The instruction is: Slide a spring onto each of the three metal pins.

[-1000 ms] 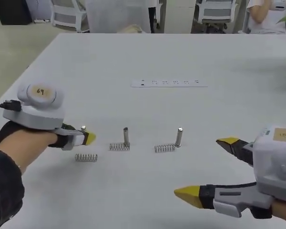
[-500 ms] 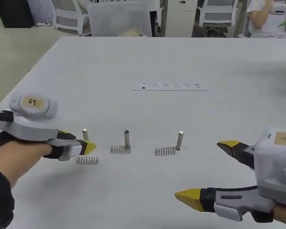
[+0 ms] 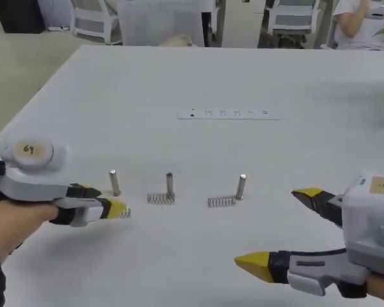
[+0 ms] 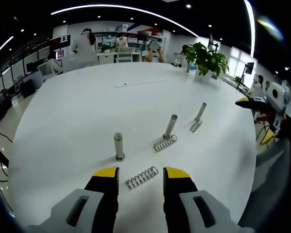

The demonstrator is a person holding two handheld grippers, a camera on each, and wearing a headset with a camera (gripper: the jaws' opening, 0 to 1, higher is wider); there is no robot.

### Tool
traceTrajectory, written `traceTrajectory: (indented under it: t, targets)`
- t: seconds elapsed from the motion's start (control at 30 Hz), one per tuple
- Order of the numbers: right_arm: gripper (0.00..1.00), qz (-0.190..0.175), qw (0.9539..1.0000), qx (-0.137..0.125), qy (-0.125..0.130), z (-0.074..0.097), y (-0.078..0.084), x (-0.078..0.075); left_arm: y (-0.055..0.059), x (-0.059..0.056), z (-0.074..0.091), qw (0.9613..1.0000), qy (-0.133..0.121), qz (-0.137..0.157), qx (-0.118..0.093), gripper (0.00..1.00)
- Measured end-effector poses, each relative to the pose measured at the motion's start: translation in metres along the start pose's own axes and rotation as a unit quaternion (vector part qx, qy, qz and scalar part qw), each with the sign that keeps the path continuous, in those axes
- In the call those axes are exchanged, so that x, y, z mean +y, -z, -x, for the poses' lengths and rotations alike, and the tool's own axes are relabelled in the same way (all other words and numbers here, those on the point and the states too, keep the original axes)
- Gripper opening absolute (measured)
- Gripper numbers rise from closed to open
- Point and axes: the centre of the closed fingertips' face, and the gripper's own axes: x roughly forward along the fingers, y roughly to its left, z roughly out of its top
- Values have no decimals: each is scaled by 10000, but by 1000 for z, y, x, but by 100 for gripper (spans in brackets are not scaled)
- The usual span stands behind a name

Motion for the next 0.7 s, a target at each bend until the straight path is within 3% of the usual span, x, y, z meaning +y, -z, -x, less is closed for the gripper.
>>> traceTrajectory:
  t: [0.7]
  targets:
    - [89,-43,10000,41,42,0,2,-1,15,0,-12,9993,294,-153,199,27]
